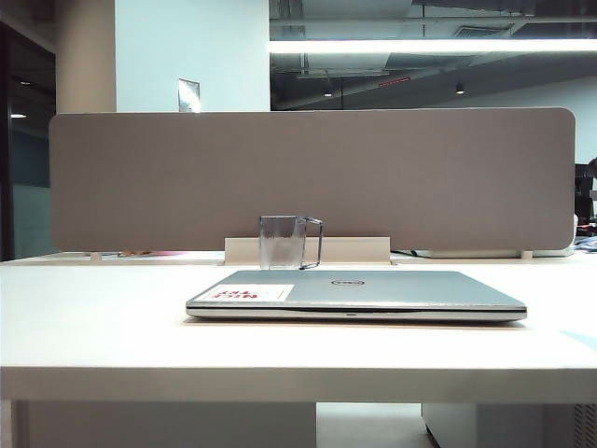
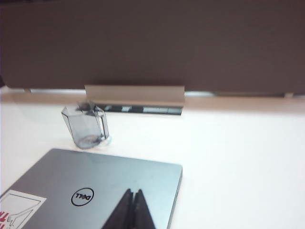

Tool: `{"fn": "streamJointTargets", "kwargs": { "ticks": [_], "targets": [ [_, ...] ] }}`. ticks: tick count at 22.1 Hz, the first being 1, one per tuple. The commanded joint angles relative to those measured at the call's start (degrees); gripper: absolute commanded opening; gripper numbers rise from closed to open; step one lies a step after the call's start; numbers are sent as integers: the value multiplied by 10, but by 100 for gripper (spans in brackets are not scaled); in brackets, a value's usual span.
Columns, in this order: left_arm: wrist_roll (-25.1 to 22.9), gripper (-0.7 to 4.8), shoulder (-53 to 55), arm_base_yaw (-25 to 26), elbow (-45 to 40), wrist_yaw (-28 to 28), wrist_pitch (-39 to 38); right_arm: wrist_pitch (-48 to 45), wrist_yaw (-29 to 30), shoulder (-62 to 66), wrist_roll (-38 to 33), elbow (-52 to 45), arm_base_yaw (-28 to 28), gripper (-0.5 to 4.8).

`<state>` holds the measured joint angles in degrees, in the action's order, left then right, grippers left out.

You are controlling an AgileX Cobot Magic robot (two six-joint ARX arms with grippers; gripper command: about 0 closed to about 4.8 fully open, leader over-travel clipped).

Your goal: Pick up the water cup and place it on the right side of the laptop.

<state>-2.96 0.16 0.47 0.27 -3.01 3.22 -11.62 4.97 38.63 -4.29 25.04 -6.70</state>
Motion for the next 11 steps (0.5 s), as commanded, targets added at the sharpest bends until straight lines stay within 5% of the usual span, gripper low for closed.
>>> {"fn": "streamJointTargets", "kwargs": {
  "ticks": [1,11],
  "targets": [
    [2,-6,1,0,2,-2,7,-29,3,53,-2,24,-12,-6],
    [2,-6,1,0,2,-2,6,-191,16,277,-2,65,-73,-6]
  ]
}}
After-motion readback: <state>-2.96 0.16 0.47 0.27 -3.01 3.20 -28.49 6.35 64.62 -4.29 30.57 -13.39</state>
